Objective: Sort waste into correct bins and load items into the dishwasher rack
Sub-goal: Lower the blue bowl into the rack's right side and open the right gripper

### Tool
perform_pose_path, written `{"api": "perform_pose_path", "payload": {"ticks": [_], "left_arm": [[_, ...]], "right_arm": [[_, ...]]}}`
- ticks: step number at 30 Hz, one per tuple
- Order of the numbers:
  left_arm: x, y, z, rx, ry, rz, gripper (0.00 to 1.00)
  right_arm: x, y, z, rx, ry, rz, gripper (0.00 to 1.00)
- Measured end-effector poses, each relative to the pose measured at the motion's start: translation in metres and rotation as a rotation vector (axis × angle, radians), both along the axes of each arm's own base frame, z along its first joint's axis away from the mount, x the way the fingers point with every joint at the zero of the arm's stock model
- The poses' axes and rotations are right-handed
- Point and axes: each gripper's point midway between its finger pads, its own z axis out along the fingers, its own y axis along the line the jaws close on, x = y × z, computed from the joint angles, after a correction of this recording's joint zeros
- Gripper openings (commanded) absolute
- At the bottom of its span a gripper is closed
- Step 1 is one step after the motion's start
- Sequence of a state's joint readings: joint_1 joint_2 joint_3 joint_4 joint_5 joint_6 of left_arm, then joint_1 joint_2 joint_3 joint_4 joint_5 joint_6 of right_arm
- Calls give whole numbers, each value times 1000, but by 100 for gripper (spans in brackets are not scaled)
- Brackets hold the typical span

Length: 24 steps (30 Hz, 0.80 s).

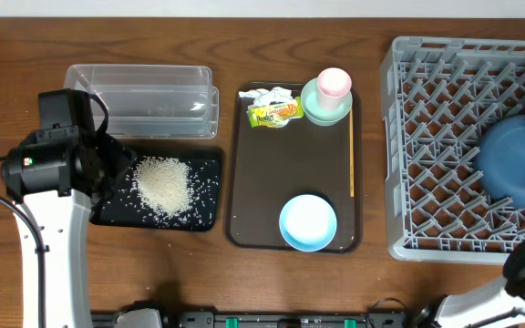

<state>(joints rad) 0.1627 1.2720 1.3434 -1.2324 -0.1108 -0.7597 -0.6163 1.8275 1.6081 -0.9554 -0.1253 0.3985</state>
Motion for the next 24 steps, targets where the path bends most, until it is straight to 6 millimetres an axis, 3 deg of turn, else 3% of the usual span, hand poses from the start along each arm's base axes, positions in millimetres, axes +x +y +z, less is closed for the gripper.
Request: {"api": "perform_pose_path", "payload": {"ticks": [4,11,16,19,24], "left_arm": [[0,0,0,0,0,0,88],[0,0,0,0,0,0,88],[0,0,0,0,0,0,88],[0,0,0,0,0,0,88],[0,0,0,0,0,0,88]], "right_arm": [[-2,-6,-20,3,53,-24,1],[-14,-23,-16,-60,108,-109,1],[-37,-40,0,-82,164,-186,1],[-40,-44,15,-94,164,-205,1],[-41,-30,36,-61,126,-173,1]]}}
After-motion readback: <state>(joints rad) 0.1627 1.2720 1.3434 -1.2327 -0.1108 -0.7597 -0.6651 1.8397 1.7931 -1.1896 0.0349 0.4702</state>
